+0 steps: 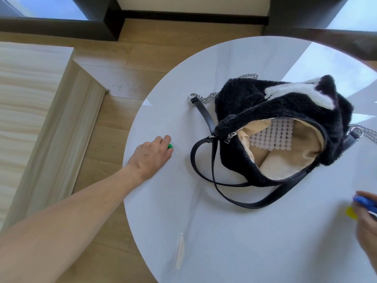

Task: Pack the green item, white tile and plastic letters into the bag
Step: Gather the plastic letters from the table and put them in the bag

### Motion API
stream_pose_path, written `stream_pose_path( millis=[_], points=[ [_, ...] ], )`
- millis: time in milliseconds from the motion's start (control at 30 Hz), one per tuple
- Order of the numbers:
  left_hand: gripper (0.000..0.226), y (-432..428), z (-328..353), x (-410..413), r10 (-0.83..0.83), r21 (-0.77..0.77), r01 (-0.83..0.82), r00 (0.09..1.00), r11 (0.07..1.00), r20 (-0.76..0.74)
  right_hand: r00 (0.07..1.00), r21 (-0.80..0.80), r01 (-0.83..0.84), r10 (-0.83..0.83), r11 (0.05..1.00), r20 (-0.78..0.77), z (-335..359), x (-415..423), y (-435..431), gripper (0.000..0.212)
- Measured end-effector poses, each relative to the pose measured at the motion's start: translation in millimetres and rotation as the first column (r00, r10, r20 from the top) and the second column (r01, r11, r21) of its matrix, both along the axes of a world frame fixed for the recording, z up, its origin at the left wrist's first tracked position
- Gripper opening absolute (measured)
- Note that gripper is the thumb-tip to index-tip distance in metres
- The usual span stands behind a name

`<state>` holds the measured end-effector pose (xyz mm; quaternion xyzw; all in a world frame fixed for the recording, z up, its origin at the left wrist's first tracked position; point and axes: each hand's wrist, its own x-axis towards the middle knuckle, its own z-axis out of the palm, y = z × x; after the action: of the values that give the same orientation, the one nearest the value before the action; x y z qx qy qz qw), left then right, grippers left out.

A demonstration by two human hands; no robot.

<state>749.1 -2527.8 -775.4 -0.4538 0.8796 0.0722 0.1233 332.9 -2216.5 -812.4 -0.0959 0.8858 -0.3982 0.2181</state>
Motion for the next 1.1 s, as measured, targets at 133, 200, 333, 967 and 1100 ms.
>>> stream_pose_path(
  millis=[133, 200, 333, 967, 1100],
  points=[
    [0.020, -3, 3, 7, 0.012, 0.002, -0.012, 0.998, 1.000, -0.058, 1.000, -0.161, 0.015, -0.014, 0.987, 0.010, 54, 24, -22, 0.022],
    [0.018, -4, 6, 9, 0.084, 0.028, -0.082, 0.992, 0.996, -0.097, 0.999, -0.239, 0.000, 0.009, 0.971, 0.034, 80, 36, -37, 0.024],
    [0.014, 4, 41, -13, 0.320, 0.076, -0.322, 0.831, 0.944, -0.455, 0.964, -0.353, -0.095, 0.174, 0.931, 0.200, 130, 66, -76, 0.026],
    [0.029, 64, 122, -253, 0.996, 0.958, -0.279, 0.037, -0.070, 0.083, 0.695, -0.145, 0.315, -0.124, 0.938, 0.708, 126, 99, -180, 0.029],
    [0.029, 64, 109, -257, 0.997, 0.933, -0.355, 0.022, -0.065, 0.078, 0.722, -0.163, 0.325, -0.133, 0.932, 0.679, 119, 98, -182, 0.032]
  ],
)
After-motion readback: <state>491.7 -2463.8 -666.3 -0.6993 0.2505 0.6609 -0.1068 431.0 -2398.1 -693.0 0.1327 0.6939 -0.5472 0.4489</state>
